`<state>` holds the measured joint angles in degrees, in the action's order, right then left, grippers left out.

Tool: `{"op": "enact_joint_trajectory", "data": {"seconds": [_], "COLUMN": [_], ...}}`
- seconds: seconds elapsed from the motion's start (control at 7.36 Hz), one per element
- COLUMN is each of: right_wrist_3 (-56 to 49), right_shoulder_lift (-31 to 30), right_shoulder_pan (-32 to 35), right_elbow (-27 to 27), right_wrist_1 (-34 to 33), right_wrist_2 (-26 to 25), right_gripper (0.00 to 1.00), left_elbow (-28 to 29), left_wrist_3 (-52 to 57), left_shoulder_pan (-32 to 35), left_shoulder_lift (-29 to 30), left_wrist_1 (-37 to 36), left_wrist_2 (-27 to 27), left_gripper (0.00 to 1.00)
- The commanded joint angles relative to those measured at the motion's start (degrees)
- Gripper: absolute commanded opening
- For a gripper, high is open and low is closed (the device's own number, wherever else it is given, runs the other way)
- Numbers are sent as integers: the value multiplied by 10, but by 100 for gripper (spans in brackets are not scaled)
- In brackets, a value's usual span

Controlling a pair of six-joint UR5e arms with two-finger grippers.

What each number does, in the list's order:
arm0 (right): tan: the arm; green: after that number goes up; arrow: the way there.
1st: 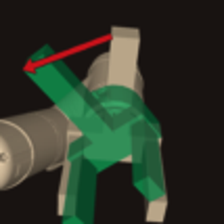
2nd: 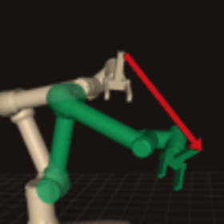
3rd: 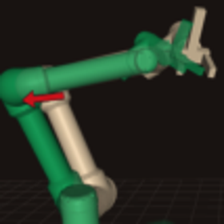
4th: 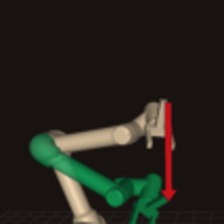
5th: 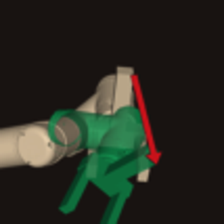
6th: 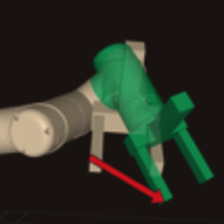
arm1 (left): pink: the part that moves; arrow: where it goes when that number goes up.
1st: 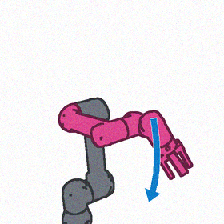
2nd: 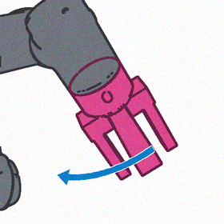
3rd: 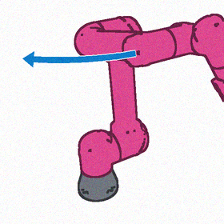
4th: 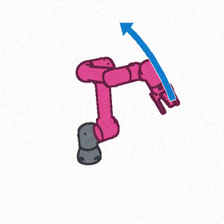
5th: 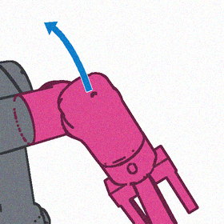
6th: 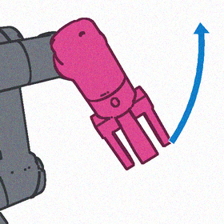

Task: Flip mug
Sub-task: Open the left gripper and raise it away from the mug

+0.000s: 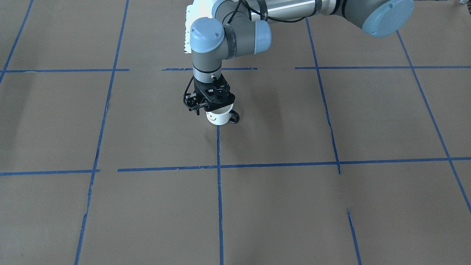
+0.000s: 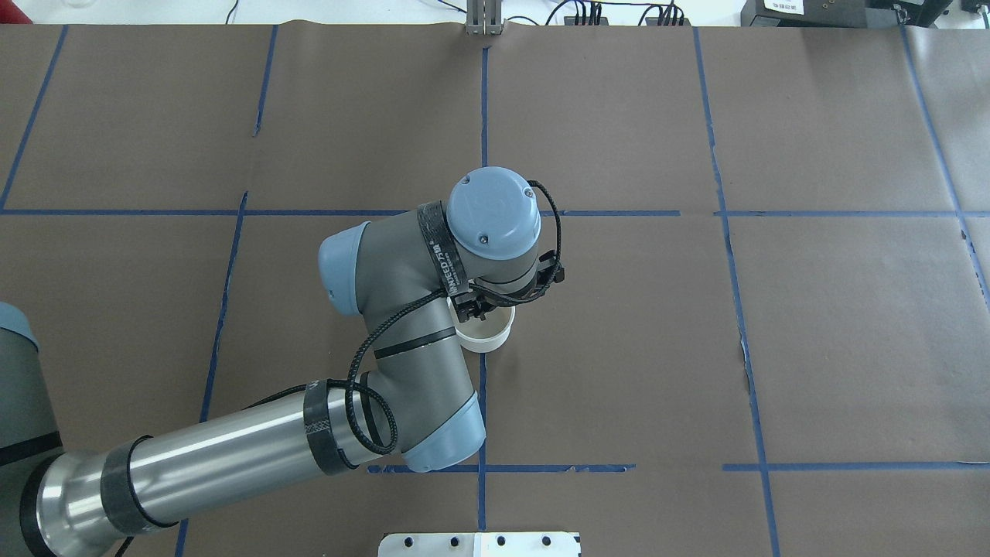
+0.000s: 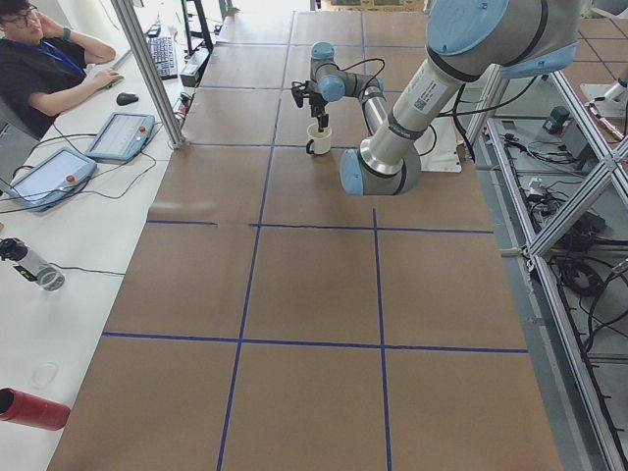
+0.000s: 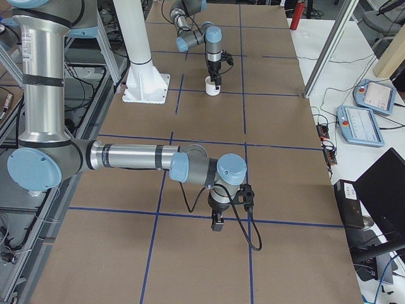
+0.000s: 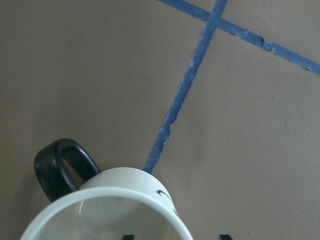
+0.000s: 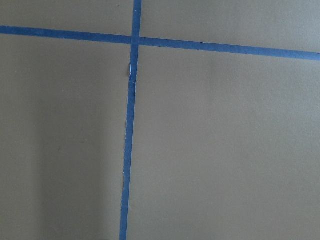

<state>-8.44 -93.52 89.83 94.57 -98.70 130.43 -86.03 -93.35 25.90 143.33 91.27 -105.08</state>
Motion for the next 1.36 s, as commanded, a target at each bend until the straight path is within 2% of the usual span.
{"op": "enact_joint_trajectory", "data": {"seconds": [0.0,0.27,0.41,0.54,0.95,1.09,1.22], "right_wrist_3": [0,0,0,0,0,0,0], "right_shoulder_lift": [0,0,0,0,0,0,0], "right_shoulder_pan": [0,0,0,0,0,0,0], "right_elbow": [0,0,0,0,0,0,0], "right_wrist_1": [0,0,0,0,0,0,0], "right_wrist_2": [0,0,0,0,0,0,0], "right_gripper": [100,100,100,100,100,100,100], "left_elbow": [-112,-220,-254,-269,-273,-263,-229], "left_wrist_3": [60,150,230,329,625,743,841], "left_shoulder_pan": [25,79,134,186,372,436,505], "left_shoulder_lift": [-19,-96,-141,-185,-318,-363,-405], "left_wrist_1": [-56,-60,-60,-60,-57,-56,-55], "left_wrist_2": [-3,-7,-12,-44,-149,-176,-216], "left_gripper": [100,100,100,100,100,100,100]}}
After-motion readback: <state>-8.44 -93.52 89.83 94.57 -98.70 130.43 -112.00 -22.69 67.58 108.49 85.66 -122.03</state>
